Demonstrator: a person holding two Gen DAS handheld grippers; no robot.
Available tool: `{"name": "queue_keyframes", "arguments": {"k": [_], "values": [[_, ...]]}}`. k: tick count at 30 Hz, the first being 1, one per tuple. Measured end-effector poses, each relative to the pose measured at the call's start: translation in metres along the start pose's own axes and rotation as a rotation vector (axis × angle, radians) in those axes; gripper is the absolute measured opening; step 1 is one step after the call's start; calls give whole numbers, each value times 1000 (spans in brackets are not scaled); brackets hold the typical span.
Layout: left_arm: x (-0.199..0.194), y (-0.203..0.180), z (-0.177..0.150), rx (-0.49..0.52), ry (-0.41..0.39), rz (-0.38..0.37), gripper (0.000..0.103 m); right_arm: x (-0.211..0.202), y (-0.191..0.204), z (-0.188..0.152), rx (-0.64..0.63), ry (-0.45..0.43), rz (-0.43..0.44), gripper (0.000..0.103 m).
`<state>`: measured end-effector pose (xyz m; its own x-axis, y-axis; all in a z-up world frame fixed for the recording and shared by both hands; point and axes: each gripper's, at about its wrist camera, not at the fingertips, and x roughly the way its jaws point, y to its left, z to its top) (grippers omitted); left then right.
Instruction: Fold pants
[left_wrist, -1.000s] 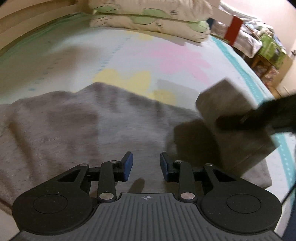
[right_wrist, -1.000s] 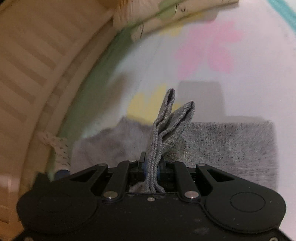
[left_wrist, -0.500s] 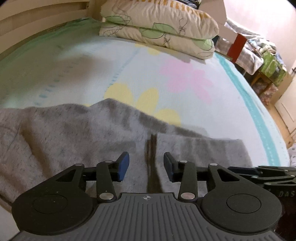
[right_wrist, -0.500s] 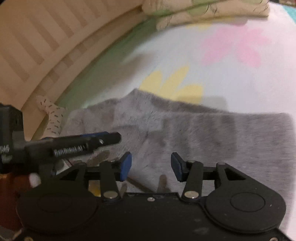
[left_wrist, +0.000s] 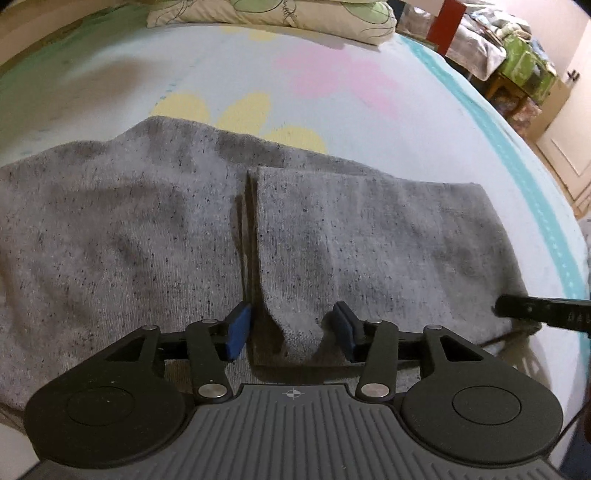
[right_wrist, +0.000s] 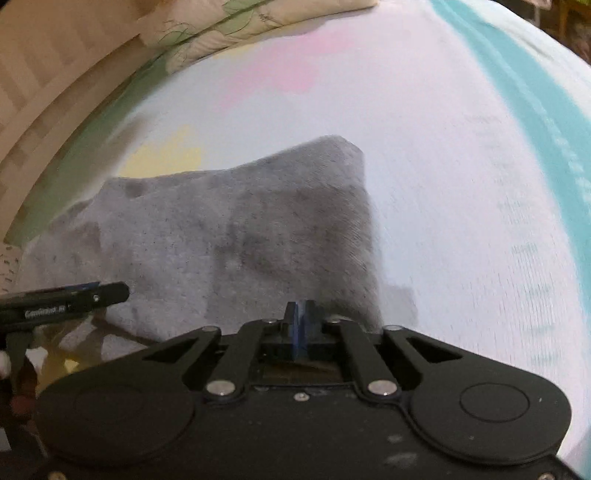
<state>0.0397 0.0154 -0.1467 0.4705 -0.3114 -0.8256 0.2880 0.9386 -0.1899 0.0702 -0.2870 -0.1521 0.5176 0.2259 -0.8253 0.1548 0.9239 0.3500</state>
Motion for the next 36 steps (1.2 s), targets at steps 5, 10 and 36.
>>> {"name": "queue_keyframes", "arguments": {"k": [5, 10, 36], "values": [[-1, 1, -2, -9, -9, 6, 47, -12, 2, 27, -22, -97, 17, 8], [-5, -8, -7, 12, -29, 29, 49, 16, -5, 63, 33, -125, 1, 10], [-93, 110, 8, -62, -152, 76, 79, 23, 111, 27, -282, -86, 114, 12]]}}
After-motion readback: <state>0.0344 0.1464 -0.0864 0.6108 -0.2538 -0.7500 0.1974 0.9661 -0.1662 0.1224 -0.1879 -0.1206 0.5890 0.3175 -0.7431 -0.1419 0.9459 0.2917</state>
